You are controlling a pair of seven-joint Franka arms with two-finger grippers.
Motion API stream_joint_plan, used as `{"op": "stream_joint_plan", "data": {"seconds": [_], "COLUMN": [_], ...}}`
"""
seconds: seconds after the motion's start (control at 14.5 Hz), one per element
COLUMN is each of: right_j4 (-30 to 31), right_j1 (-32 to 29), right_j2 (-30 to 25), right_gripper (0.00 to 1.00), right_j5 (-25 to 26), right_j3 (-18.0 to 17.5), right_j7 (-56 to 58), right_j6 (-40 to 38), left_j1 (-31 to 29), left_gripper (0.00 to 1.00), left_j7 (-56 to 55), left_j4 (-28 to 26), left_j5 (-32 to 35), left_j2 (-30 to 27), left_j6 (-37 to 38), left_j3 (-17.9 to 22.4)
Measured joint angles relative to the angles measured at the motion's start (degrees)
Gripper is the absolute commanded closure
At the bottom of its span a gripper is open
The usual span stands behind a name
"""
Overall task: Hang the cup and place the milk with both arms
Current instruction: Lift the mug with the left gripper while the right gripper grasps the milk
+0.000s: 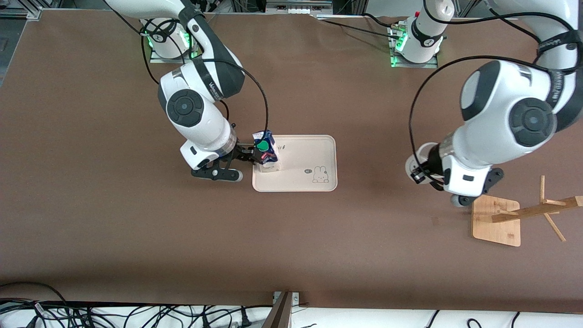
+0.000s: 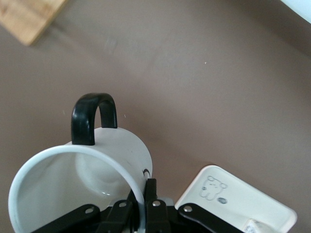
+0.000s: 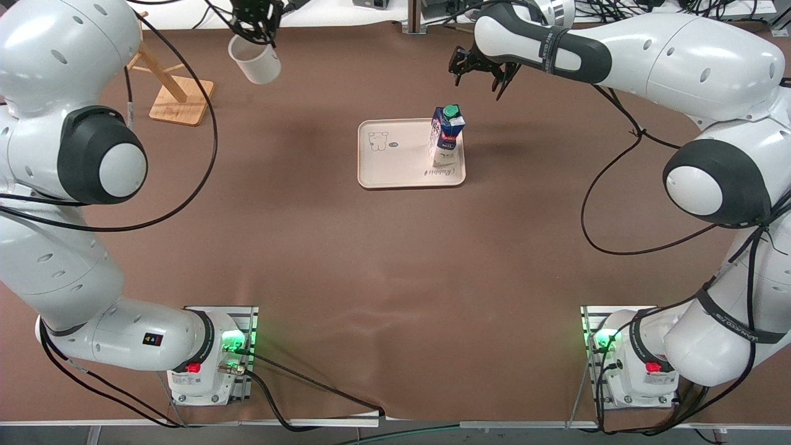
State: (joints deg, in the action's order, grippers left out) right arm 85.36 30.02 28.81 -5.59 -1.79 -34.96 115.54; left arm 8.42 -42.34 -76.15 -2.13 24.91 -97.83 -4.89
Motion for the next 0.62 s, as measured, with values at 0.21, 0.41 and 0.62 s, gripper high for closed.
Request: {"op": "stream_joint_plan", "data": {"seconds": [0.21, 0.41, 0.62], "right_j4": [0.0, 0.0, 0.16], "right_j1": [2.89, 4.35, 4.33], "right_j2": [0.0, 0.0, 0.11], "right_gripper": [0.0, 0.0, 0.0], "right_j5": [0.04, 0.13, 0.16], "right_j3": [-0.18, -0.19, -0.05], "right_j7": [0.0, 0.08, 3.64], "right_j6": [-0.56, -0.96, -1.51], "left_j1": [-1.6, -4.93, -9.86], "left_gripper": [1.0, 1.0, 1.0], "left_j7": [13.16, 23.5, 31.91], "left_j4": [0.29, 0.66, 2.1], "left_j5": [5.02, 5.71, 5.71], "left_j2": [-0.83, -1.31, -1.32], "left_j6": [0.02, 0.0, 0.0], "left_j3": [0.0, 0.13, 0.19]}}
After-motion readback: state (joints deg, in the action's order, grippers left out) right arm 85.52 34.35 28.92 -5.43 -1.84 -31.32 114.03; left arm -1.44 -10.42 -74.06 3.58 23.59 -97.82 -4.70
